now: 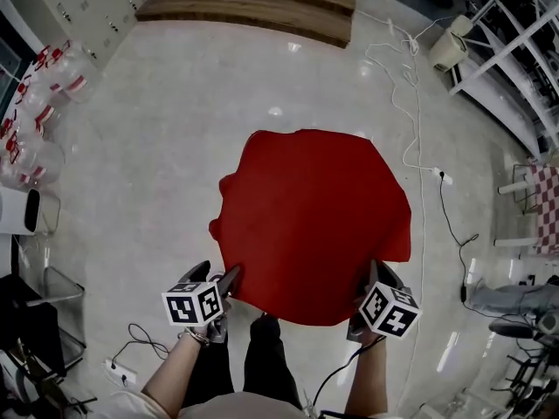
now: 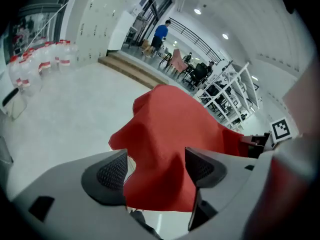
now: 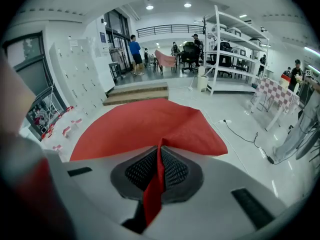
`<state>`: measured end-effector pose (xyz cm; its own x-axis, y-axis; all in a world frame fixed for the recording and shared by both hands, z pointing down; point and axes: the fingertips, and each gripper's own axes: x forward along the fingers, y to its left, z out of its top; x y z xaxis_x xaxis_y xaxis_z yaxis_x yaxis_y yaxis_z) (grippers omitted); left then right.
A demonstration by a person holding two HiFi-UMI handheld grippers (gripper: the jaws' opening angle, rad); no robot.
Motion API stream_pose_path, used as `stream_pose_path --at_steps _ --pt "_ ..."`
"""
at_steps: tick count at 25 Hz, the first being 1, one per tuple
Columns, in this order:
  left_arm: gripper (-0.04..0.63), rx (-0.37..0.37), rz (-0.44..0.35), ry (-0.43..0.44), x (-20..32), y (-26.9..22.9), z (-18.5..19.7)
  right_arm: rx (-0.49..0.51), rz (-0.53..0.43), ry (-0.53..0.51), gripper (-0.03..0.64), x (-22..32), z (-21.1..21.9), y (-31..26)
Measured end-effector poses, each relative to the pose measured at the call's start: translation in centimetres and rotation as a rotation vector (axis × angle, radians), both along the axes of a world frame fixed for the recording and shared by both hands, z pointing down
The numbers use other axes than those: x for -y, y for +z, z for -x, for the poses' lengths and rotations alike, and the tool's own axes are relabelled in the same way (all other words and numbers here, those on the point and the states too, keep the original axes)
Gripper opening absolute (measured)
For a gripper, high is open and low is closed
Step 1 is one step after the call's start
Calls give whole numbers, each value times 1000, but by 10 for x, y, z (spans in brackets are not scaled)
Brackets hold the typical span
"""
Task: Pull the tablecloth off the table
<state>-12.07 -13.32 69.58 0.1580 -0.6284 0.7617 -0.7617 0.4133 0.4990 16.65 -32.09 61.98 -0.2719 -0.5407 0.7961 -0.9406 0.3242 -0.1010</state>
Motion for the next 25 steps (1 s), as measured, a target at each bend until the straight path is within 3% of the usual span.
stream_pose_path --at_steps 4,8,11,17,21,25 --pt "357 -163 -19 -26 0 9 -17 -27 3 -4 35 0 1 4" --pt "353 -249 -3 54 6 13 -35 -42 1 5 35 1 5 7" --pt "239 -266 31 131 5 12 -43 -49 3 9 35 -1 7 7" --pt "160 -208 127 175 -8 7 -33 -41 6 25 35 -7 11 8" --pt "53 -145 143 175 -13 -2 -26 -23 6 38 35 -8 11 7" --pt "31 -114 157 188 -12 -4 -25 0 8 50 35 -9 11 5"
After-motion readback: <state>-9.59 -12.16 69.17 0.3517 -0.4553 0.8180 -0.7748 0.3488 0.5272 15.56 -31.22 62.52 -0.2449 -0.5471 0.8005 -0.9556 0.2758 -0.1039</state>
